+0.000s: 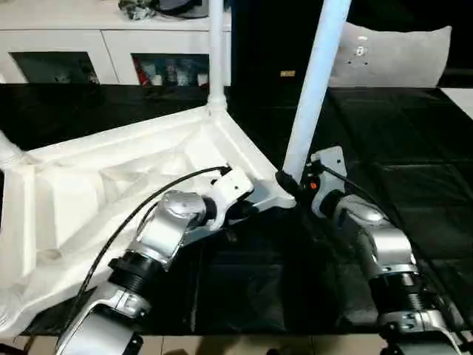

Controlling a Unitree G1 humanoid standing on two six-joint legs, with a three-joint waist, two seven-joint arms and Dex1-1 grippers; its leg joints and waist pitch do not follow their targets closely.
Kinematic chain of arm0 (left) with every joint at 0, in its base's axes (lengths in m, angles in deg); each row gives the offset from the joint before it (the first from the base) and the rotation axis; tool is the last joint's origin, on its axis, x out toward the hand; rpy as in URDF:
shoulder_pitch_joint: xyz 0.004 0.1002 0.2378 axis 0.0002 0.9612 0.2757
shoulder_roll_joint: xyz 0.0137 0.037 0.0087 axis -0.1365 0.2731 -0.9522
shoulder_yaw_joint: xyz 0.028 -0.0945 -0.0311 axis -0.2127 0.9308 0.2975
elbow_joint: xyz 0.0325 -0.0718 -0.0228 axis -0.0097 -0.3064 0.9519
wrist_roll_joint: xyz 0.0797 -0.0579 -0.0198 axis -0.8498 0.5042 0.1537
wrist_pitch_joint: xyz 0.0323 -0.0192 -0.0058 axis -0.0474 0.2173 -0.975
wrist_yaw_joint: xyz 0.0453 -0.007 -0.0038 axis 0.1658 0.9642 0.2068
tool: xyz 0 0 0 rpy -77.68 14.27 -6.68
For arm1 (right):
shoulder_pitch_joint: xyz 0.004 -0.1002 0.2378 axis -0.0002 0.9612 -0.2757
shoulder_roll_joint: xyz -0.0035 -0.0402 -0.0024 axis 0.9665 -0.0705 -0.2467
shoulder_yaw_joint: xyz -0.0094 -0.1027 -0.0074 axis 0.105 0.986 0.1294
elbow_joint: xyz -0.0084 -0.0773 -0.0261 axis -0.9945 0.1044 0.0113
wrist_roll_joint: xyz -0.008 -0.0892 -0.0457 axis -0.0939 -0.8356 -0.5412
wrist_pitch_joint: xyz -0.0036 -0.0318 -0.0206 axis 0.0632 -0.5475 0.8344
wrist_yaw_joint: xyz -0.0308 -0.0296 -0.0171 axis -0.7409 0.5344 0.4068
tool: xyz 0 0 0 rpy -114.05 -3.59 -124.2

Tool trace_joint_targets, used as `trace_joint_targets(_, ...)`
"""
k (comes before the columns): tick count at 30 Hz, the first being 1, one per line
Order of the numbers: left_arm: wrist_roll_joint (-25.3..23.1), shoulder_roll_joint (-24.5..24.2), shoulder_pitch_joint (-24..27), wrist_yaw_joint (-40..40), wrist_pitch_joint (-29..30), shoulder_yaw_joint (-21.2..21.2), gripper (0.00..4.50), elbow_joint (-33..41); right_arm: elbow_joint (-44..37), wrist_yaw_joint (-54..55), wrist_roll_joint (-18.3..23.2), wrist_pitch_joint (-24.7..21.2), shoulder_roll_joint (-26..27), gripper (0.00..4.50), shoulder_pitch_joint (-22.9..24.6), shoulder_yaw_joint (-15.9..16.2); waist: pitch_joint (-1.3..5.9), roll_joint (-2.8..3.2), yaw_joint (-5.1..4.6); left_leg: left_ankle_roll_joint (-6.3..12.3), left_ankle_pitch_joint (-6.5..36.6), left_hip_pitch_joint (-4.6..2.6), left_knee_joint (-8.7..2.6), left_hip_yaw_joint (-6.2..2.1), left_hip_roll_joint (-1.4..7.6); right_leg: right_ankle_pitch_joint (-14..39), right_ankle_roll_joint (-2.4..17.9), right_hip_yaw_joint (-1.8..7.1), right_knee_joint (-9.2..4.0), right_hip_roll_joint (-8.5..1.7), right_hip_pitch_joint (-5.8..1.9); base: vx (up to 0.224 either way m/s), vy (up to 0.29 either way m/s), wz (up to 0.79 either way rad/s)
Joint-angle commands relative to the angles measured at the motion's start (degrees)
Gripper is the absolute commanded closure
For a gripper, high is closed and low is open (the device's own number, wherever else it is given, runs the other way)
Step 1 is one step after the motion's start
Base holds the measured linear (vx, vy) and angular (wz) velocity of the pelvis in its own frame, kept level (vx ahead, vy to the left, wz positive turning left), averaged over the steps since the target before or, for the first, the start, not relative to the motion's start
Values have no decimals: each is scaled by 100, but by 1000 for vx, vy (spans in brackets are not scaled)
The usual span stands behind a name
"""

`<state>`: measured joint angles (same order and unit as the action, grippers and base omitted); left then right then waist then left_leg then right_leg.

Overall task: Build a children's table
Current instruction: Rotate leg to tighten

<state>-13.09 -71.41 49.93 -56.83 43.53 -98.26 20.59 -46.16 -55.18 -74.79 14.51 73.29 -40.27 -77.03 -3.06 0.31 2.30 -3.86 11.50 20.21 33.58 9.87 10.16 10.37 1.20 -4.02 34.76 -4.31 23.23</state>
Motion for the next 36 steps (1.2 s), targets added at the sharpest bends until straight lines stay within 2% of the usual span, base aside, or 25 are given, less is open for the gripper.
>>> trace_joint_targets(1,55,60,-138,29,-164,-107,450,123,34,-207,14,41,59,148,-7,291,371,-35,46,404,598,53,-342,-71,233,1035,1204,271,-434,-380,-359,0,0,0)
trace_joint_targets(5,-9,-221,-118,-148,-381,-102,450,30,-94,-590,53,278,-236,110,171,285,359,-22,52,363,826,41,-347,-66,231,1372,1105,279,-479,-391,-356,0,0,0)
trace_joint_targets(10,9,-553,-69,-566,-827,-158,450,-153,-295,-1206,198,403,-656,75,353,221,361,-28,77,415,784,50,-348,-77,239,1293,1091,278,-465,-394,-369,0,0,0)
trace_joint_targets(13,106,-837,7,-1104,-1257,-212,450,-332,-575,-1958,356,433,-1119,42,532,273,357,-2,107,448,815,40,-347,-80,243,1254,1112,275,-463,-391,-364,0,0,0)
trace_joint_targets(15,150,-954,36,-1383,-1575,-309,450,-395,-641,-2232,458,459,-1294,32,591,268,359,-29,122,453,849,37,-353,-75,250,1296,1098,279,-463,-391,-361,0,0,0)
trace_joint_targets(16,162,-984,44,-1466,-1665,-339,450,-406,-649,-2299,474,470,-1339,32,604,272,361,-20,142,465,861,32,-348,-83,244,1335,1102,271,-473,-399,-360,0,0,0)
trace_joint_targets(17,201,-1119,81,-1845,-1847,-475,450,-403,-656,-2647,482,571,-1551,8,653,339,355,-48,153,462,891,22,-355,-80,257,1427,1098,277,-465,-410,-351,0,0,0)
trace_joint_targets(18,201,-1119,81,-1845,-1847,-475,450,-403,-656,-2647,482,571,-1551,8,653,339,357,-38,162,462,901,21,-353,-76,263,1458,1101,279,-469,-411,-346,0,0,0)
trace_joint_targets(19,236,-1236,103,-2194,-2039,-583,450,-390,-659,-2965,500,649,-1718,2,681,398,354,-41,172,444,881,15,-354,-71,275,1428,1116,287,-465,-413,-340,0,0,0)
trace_joint_targets(20,282,-1273,92,-2364,-2096,-609,450,-394,-656,-3301,616,671,-1823,2,693,408,359,-58,192,456,884,9,-348,-63,276,1402,1141,289,-459,-414,-341,0,0,0)
trace_joint_targets(21,295,-1277,87,-2397,-2121,-612,450,-404,-654,-3374,643,675,-1846,2,695,409,357,-41,229,474,885,1,-349,-59,290,1355,1179,294,-449,-418,-330,0,0,0)
trace_joint_targets(22,321,-1279,73,-2448,-2191,-613,450,-428,-640,-3504,688,685,-1889,2,696,414,356,-60,244,484,878,-2,-347,-53,289,1339,1188,290,-449,-411,-331,0,0,0)
trace_joint_targets(24,373,-1324,51,-2632,-2376,-643,450,-459,-656,-3798,747,691,-2024,2,709,485,361,-46,318,486,851,-22,-341,-48,304,1231,1251,291,-425,-414,-322,0,0,0)
trace_joint_targets(25,381,-1332,36,-2685,-2430,-658,450,-484,-652,-3888,759,709,-2071,2,710,510,357,-77,318,487,837,-10,-343,-42,303,1215,1249,293,-422,-412,-328,0,0,0)
trace_joint_targets(27,374,-1394,9,-2882,-2582,-735,450,-514,-659,-4226,813,696,-2184,19,715,608,353,-65,350,474,858,-3,-343,-47,303,1330,1215,285,-425,-419,-329,0,0,0)
trace_joint_targets(28,362,-1436,-17,-3043,-2730,-795,450,-554,-664,-4483,857,686,-2266,29,709,698,351,-87,353,476,894,-5,-342,-46,300,1405,1191,281,-435,-418,-328,0,0,0)
trace_joint_targets(32,451,-1450,-35,-3367,-2788,-875,450,-488,-570,-4921,957,621,-2325,66,660,822,348,-101,400,454,916,-1,-344,-49,307,1727,1058,285,-452,-436,-324,0,0,0)
trace_joint_targets(36,454,-1456,-32,-3455,-2841,-912,450,-475,-620,-5071,954,569,-2361,95,692,938,356,-94,437,415,849,-16,-346,-51,317,1599,1093,288,-434,-428,-303,0,0,0)
